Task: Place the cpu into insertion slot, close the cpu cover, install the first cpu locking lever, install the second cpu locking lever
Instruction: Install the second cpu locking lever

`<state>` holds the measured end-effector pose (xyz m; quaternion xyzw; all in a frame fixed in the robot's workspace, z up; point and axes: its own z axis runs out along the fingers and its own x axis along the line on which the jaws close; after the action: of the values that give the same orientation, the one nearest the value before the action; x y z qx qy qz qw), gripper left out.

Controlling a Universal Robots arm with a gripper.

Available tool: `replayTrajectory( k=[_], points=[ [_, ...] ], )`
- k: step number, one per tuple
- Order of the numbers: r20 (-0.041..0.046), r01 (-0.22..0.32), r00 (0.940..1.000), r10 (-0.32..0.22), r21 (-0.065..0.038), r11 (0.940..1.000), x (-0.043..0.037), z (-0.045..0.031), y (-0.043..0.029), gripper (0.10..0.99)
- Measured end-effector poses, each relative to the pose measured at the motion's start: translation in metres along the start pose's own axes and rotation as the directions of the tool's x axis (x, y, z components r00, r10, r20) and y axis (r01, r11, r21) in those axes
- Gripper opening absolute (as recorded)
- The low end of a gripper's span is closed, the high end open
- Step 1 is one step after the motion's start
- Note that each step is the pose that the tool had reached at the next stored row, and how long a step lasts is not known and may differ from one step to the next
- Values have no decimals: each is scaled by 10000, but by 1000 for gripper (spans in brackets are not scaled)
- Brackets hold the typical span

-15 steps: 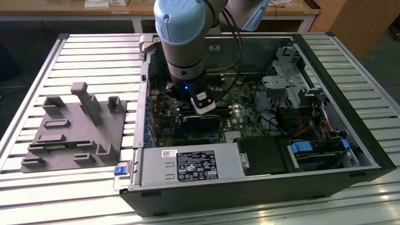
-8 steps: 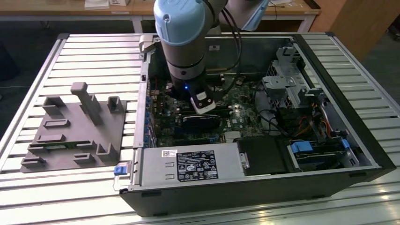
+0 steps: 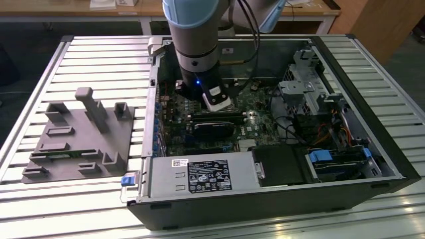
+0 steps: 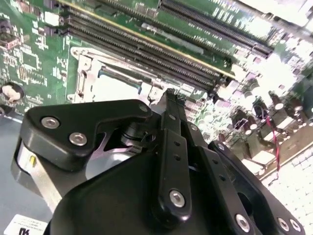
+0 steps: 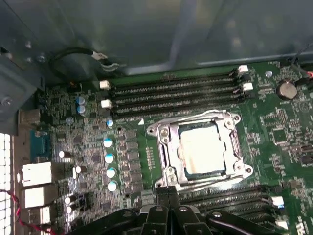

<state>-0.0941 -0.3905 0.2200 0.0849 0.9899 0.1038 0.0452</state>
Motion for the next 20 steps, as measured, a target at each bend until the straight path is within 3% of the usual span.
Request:
replayTrajectory(
  k=[3, 13, 20],
  points=[
    [29, 2, 10000, -2, 152, 9999, -11, 1, 2, 106],
    [26, -12, 10000, 12, 161, 9999, -284, 32, 52, 106],
    [32, -7, 10000, 7, 199, 9998, -316, 60, 170, 106]
  ],
)
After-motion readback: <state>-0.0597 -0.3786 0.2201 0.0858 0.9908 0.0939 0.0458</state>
